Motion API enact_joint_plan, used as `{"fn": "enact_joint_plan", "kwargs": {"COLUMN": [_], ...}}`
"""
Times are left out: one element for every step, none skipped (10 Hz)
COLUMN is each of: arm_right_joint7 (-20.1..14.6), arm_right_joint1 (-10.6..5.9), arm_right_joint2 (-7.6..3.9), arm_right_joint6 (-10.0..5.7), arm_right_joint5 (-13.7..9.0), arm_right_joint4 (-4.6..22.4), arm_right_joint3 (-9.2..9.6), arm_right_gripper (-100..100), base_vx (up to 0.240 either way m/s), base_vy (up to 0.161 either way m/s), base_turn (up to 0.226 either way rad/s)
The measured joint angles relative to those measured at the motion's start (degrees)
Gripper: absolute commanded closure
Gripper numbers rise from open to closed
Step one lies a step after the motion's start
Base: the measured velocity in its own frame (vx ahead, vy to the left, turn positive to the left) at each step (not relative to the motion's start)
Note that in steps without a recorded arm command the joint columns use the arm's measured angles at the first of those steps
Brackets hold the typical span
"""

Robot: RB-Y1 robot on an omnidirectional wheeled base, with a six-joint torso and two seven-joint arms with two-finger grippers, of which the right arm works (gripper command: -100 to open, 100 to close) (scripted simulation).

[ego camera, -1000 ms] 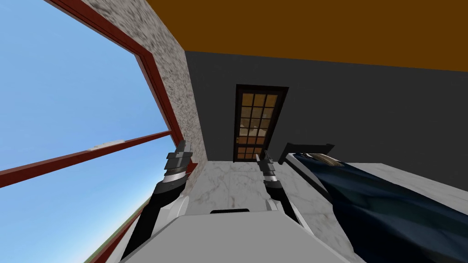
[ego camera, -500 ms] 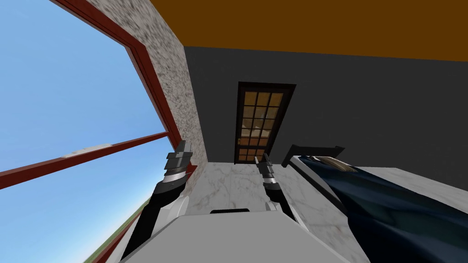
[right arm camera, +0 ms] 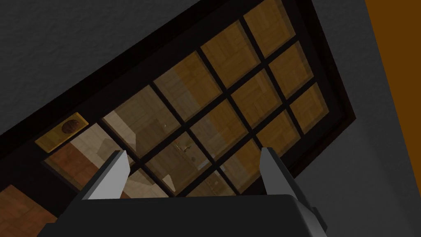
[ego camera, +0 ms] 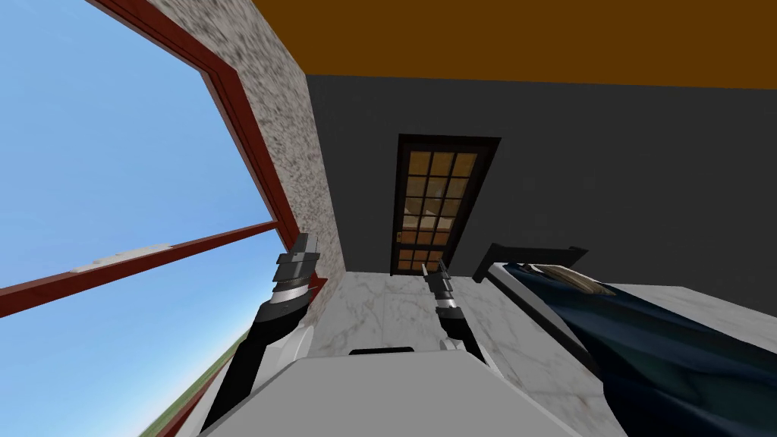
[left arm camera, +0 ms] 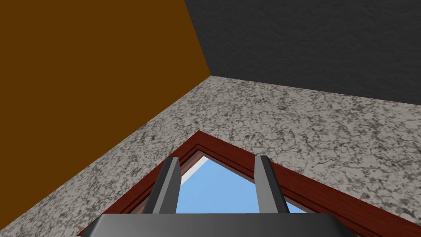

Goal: Pull the door open

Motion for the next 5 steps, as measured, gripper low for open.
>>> {"fn": "enact_joint_plan", "kwargs": {"arm_right_joint7": [-1.13,-2.2,-3.27,-4.37,-5.36], "arm_right_joint1": [0.02,-0.16,-0.49,-0.86,-0.82], "arm_right_joint2": [-0.31,-0.5,-0.7,-0.96,-1.05], "arm_right_joint6": [-0.38,-0.94,-1.51,-1.88,-2.19], "arm_right_joint5": [-0.52,-1.0,-1.49,-2.03,-2.45], "arm_right_joint4": [0.76,2.0,3.32,4.46,5.2], "arm_right_joint3": [0.07,0.2,0.28,0.29,0.52], "arm_right_gripper": [-100,-100,-100,-100,-100], "base_vx": [0.111,0.115,0.099,0.092,0.103], "base_vy": [0.024,0.035,0.029,0.008,0.012], "base_turn": [0.036,0.033,0.033,0.034,0.033]}}
